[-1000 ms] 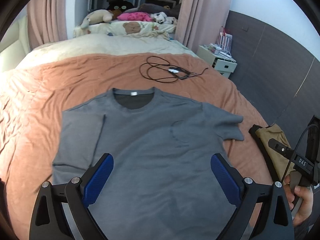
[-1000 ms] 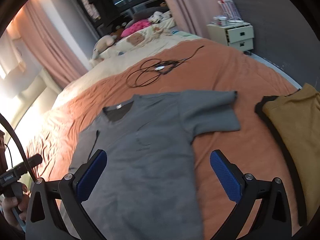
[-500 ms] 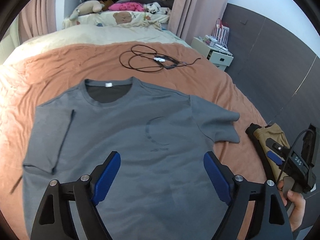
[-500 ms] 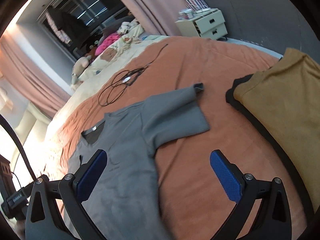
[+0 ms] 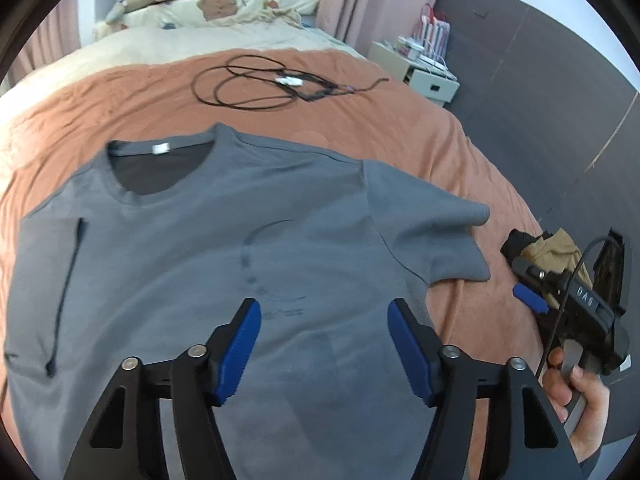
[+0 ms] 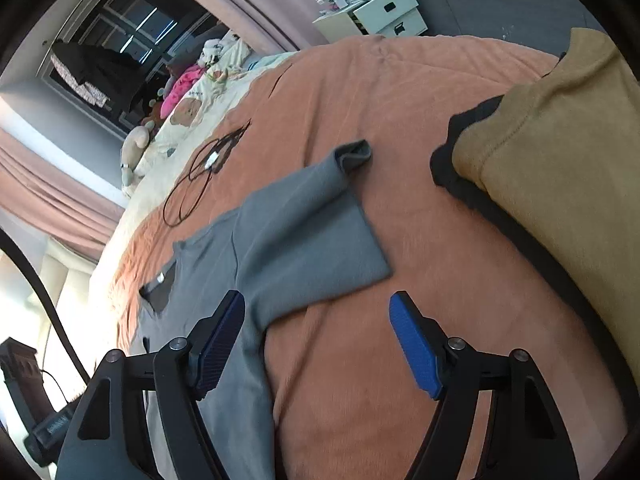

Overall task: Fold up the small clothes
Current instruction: 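Grasp the other sleeve edge with the right tool while the left tool holds the shirt body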

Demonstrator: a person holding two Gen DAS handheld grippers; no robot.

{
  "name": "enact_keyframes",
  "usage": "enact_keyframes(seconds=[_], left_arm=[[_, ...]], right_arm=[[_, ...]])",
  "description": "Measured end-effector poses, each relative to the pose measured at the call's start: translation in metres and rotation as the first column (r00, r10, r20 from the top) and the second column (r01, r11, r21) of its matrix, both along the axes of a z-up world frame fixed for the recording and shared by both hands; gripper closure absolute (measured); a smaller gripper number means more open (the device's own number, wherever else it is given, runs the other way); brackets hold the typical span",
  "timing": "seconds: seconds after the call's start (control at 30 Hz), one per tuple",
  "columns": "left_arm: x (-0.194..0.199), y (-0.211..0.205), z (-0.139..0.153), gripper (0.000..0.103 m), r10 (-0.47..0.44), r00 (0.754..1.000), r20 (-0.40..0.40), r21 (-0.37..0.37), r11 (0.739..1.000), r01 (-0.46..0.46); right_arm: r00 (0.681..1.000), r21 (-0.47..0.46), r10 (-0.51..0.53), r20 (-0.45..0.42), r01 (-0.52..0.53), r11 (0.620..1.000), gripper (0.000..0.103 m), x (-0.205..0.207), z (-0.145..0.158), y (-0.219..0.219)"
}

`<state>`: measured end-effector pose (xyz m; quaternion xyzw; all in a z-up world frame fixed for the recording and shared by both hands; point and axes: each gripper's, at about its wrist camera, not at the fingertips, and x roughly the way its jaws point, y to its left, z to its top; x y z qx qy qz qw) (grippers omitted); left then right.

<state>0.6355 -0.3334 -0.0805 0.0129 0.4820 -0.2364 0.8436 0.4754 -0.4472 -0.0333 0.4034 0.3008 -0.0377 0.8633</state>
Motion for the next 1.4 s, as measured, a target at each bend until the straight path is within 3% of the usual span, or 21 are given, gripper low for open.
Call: enact_keyframes(seconds=[0.17, 0.4, 0.7, 0.8, 0.87, 0.93, 1.17, 1.4], left_arm=[[0.012, -0.021, -0.012, 0.045, -0.039, 0.999, -0.011, 0.006, 0.999, 0.039], [0.025, -0.046, -0.029, 0.057, -0.076, 0.996, -0.041, -0.008, 0.997, 0.076], [0.034, -0.07, -0.047, 0.079, -0.112, 0.99, -0.082, -0.028, 0.994, 0.11], [0.036, -0.077, -0.055, 0.086, -0.117, 0.988, -0.105, -0.046, 0.993, 0.113], [0.036, -0.08, -0.059, 0.088, -0.121, 0.985, -0.121, -0.058, 0.992, 0.115], [0.034, -0.083, -0.063, 0.088, -0.131, 0.983, -0.129, -0.07, 0.99, 0.123], [0.034, -0.089, -0.077, 0.09, -0.136, 0.976, -0.168, -0.09, 0.988, 0.122], [0.037, -0.096, -0.085, 0.09, -0.15, 0.97, -0.191, -0.115, 0.985, 0.13]], right_arm=[[1.0, 0.063, 0.009, -0.029, -0.007, 0.998, 0.04, 0.008, -0.022, -0.008], [0.997, 0.091, -0.006, -0.074, 0.012, 0.996, 0.04, 0.016, -0.035, -0.022], [0.998, 0.047, 0.005, -0.068, -0.002, 0.999, 0.044, 0.032, -0.03, -0.024], [0.998, 0.023, 0.001, -0.07, 0.001, 1.0, 0.06, 0.034, -0.031, -0.022], [0.998, 0.033, 0.005, -0.067, -0.003, 0.999, 0.09, 0.033, -0.033, -0.022], [0.999, 0.053, 0.013, -0.049, -0.01, 0.999, 0.099, 0.03, -0.033, -0.022], [0.998, 0.034, 0.025, 0.055, -0.027, 0.999, 0.101, 0.01, -0.006, -0.016], [0.987, 0.089, 0.044, 0.155, -0.059, 0.994, 0.101, -0.005, 0.006, -0.016]])
